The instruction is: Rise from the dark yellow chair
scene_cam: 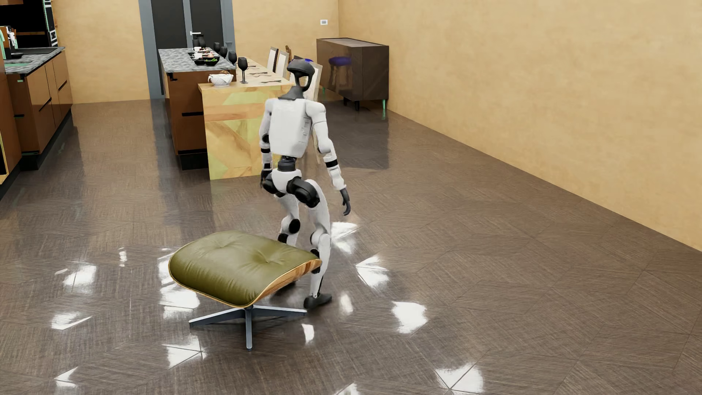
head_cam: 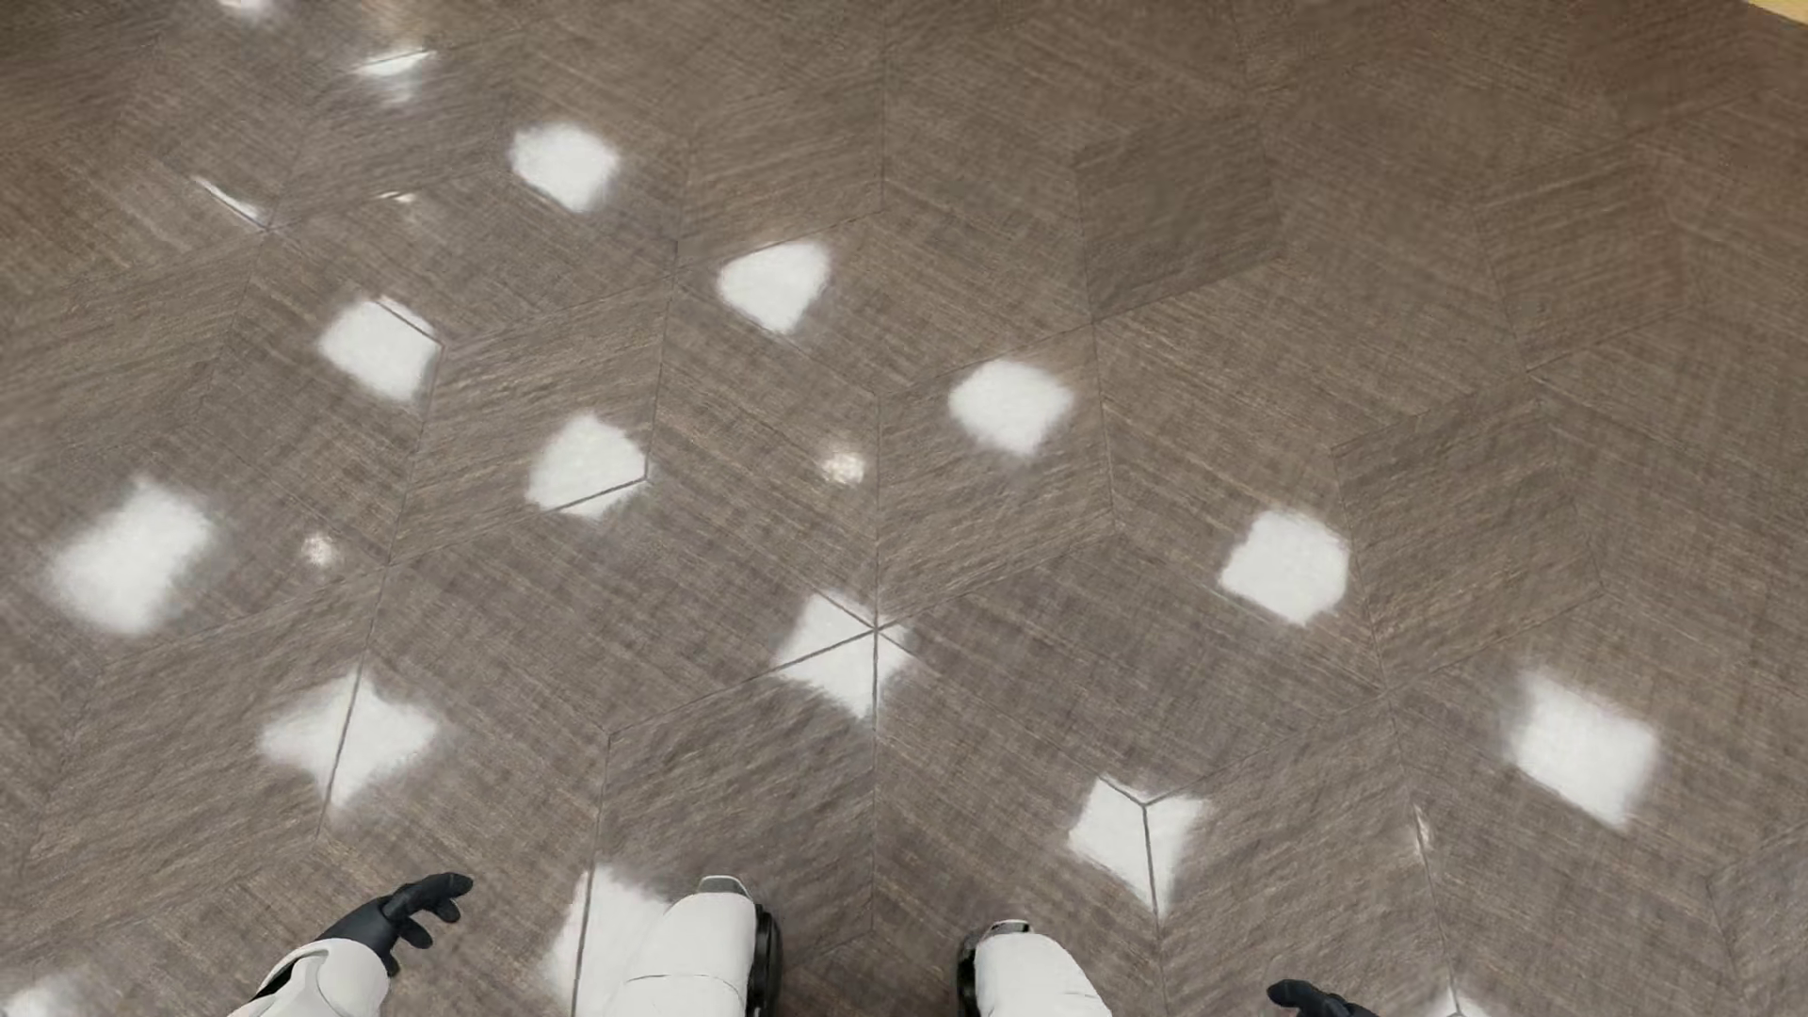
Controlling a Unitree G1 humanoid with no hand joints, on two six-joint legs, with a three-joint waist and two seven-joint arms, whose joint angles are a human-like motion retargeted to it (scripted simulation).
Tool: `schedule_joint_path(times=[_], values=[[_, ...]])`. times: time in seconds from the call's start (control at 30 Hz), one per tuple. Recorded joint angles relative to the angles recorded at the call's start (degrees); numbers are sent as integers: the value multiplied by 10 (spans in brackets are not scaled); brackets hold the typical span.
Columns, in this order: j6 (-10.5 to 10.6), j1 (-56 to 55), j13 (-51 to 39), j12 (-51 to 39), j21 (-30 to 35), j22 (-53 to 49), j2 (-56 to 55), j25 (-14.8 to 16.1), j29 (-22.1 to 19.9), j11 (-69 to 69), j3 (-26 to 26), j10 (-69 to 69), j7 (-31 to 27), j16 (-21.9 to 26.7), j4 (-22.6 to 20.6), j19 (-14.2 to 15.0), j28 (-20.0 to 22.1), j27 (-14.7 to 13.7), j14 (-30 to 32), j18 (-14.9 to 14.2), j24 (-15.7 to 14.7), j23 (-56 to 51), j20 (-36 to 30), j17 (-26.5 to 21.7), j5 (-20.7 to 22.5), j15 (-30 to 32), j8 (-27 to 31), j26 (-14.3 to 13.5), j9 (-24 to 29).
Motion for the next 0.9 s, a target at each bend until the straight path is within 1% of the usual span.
schedule_joint_path(times=[0.03, 0.07, 0.1, 0.13, 0.17, 0.23, 0.3, 0.33, 0.37, 0.4, 0.43, 0.47, 0.5, 0.53, 0.57, 0.6, 0.67, 0.7, 0.73, 0.8, 0.83, 0.87, 0.9], values=[[0, 1, 16, 7, -14, 3, 40, 3, -4, -46, 5, 10, 4, 1, 8, 7, -2, 2, 19, -30, 1, 5, 6, -2, -6, 9, -13, 2, -12], [-2, 2, 28, 13, -25, 5, 80, 6, -10, -85, 9, 18, 10, 2, 15, 13, -1, 4, 33, -44, 1, 12, 12, -5, -13, 15, -28, 2, -21], [-5, 9, 39, 17, -31, 6, 117, 7, -11, -118, 15, 4, 16, 2, 22, 18, -1, 6, 37, -44, 0, 19, 16, -8, -20, 17, -42, 3, -27], [-8, 17, 42, 19, -34, 8, 149, 6, -6, -143, 18, -26, 22, 3, 29, 21, -1, 6, 29, -36, -3, 30, 22, -9, -25, 15, -52, 2, -34], [-9, 25, 42, 23, -39, 9, 175, 3, -2, -162, 20, -73, 24, 3, 35, 25, -1, 8, 25, -22, -4, 39, 27, -10, -31, 12, -61, 3, -42], [-8, 38, 40, 28, -52, 14, 226, 6, -2, -196, 20, -175, 27, 6, 46, 30, -2, 9, 38, -7, -10, 41, 28, -11, -36, 2, -79, 7, -58], [-15, 50, 33, 31, -60, 22, 268, 11, -8, -208, 17, -251, 33, 13, 52, 35, -11, 0, 43, 15, -2, 36, 25, -8, -47, -10, -90, 8, -71], [-18, 59, 31, 31, -65, 25, 291, 14, -14, -212, 18, -259, 39, 14, 51, 44, -14, -4, 45, 21, 1, 30, 25, -8, -56, -10, -95, 9, -75], [-19, 64, 30, 32, -68, 25, 309, 19, -21, -211, 19, -237, 47, 11, 48, 56, -16, -9, 57, 10, 3, 23, 28, -10, -68, -3, -100, 9, -78], [-21, 68, 31, 32, -72, 26, 320, 26, -31, -195, 21, -222, 54, 6, 37, 76, -20, -15, 70, 11, 8, 16, 30, -13, -85, 10, -106, 7, -78], [-22, 79, 37, 35, -76, 26, 319, 29, -37, -158, 22, -216, 55, -1, 22, 99, -16, -19, 87, 27, 9, 10, 24, -15, -104, 37, -106, 6, -81], [-22, 102, 43, 40, -79, 24, 300, 28, -38, -94, 20, -221, 54, -4, 9, 122, -15, -18, 73, 52, 14, 6, 17, -17, -119, 77, -96, 8, -84], [-26, 132, 43, 42, -91, 21, 264, 28, -38, -9, 13, -241, 57, -1, -3, 133, -15, -16, 69, 76, 19, 3, 10, -13, -129, 128, -83, 9, -82], [-30, 165, 43, 40, -103, 15, 221, 30, -44, 76, 2, -270, 63, 6, -13, 128, -12, -15, 74, 96, 26, 2, 0, -6, -132, 163, -67, 10, -76], [-31, 190, 47, 35, -115, 11, 175, 32, -53, 152, -11, -284, 69, 13, -19, 119, -7, -16, 70, 101, 27, 1, -13, 2, -125, 143, -50, 9, -67], [-29, 210, 52, 27, -128, 12, 132, 31, -53, 198, -24, -292, 71, 18, -22, 111, -1, -14, 64, 101, 24, 1, -28, 10, -109, 122, -36, 10, -60], [-27, 248, 65, 14, -142, 15, 55, 15, -32, 193, -46, -310, 71, 26, -27, 89, 7, -6, 43, 108, 17, 7, -38, 23, -66, 81, -13, 10, -54], [-27, 270, 69, 9, -147, 12, 22, 7, -20, 148, -55, -324, 72, 32, -28, 77, 7, -3, 29, 106, 9, 11, -35, 28, -42, 71, -5, 7, -53], [-26, 291, 71, 7, -150, 11, -2, 9, -15, 78, -62, -335, 73, 38, -29, 70, 8, -2, 17, 104, 3, 17, -34, 34, -20, 73, 0, 3, -52], [-28, 332, 78, 6, -153, 14, -15, 22, -24, -106, -72, -352, 77, 47, -33, 61, 15, -5, -4, 105, -4, 31, -43, 43, 20, 114, -3, -5, -53], [-29, 353, 85, 7, -155, 17, -8, 25, -24, -186, -75, -355, 82, 47, -38, 64, 13, -4, -8, 109, -6, 33, -50, 42, 28, 152, -9, -6, -57], [-30, 369, 95, 8, -159, 21, 2, 27, -22, -234, -76, -349, 86, 44, -43, 66, 10, -1, -12, 109, -3, 36, -51, 38, 30, 171, -17, -6, -63], [-29, 385, 105, 10, -165, 22, 14, 27, -20, -236, -76, -332, 88, 37, -50, 68, 6, 1, -14, 106, 3, 39, -47, 32, 25, 165, -28, -5, -69]])
